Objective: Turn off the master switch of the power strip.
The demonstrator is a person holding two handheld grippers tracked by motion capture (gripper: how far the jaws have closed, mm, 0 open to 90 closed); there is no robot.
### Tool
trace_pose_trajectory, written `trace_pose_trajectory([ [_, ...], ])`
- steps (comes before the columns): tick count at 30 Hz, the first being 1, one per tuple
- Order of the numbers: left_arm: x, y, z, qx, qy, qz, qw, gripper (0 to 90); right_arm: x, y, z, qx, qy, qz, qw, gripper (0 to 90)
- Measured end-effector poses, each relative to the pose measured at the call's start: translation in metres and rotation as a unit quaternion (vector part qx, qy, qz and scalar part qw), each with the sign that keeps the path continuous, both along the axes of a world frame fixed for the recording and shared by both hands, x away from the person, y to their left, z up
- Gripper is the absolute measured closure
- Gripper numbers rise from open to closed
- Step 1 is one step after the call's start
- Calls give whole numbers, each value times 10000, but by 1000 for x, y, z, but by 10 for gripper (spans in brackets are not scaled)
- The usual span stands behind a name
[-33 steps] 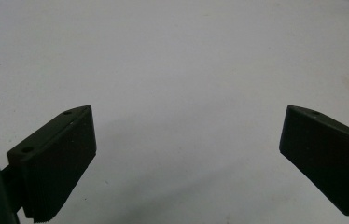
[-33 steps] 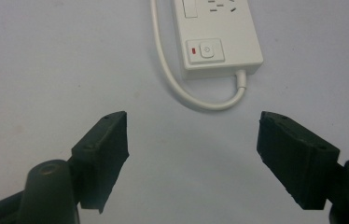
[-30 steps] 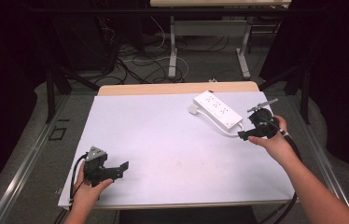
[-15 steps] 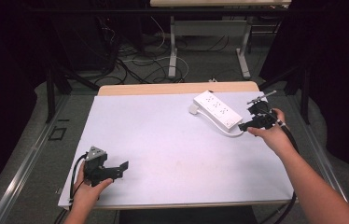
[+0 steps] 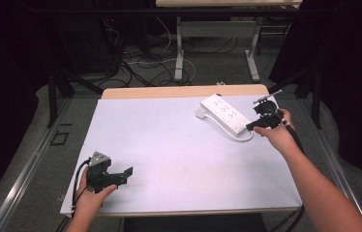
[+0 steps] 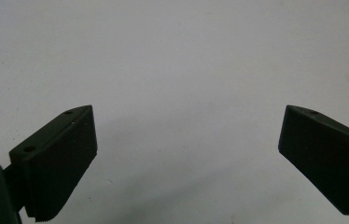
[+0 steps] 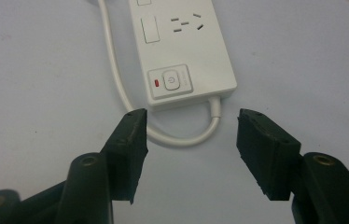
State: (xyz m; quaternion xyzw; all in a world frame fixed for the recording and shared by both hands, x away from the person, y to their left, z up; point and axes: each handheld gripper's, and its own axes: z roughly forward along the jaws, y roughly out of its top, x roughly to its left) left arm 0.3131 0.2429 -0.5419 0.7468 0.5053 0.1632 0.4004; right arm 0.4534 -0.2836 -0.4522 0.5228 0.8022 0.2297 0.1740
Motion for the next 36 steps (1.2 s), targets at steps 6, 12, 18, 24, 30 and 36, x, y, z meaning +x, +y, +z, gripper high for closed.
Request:
trace_pose_trajectory([
  [6, 0, 0, 0, -12, 19, 8, 10000, 46, 10, 0, -6, 93, 111, -115, 9998, 520],
  [12, 0, 0, -1, -21, -31, 48, 10000, 47, 16, 3, -11, 60, 124, -130, 9998, 587],
  [18, 0, 1, -1, -6, -34, 37, 10000, 49, 21, 8, -13, 73, 153, -111, 9998, 674],
  [24, 1, 1, -2, -8, -35, 38, 10000, 50, 25, 11, -17, 36, 143, -129, 9998, 724],
  [30, 1, 1, -2, -13, -22, 47, 10000, 53, 30, 13, -21, 79, 144, -158, 9997, 763],
  [36, 1, 2, -2, -70, -14, 107, 9999, 56, 35, 14, -23, 142, 114, -212, 9996, 786],
])
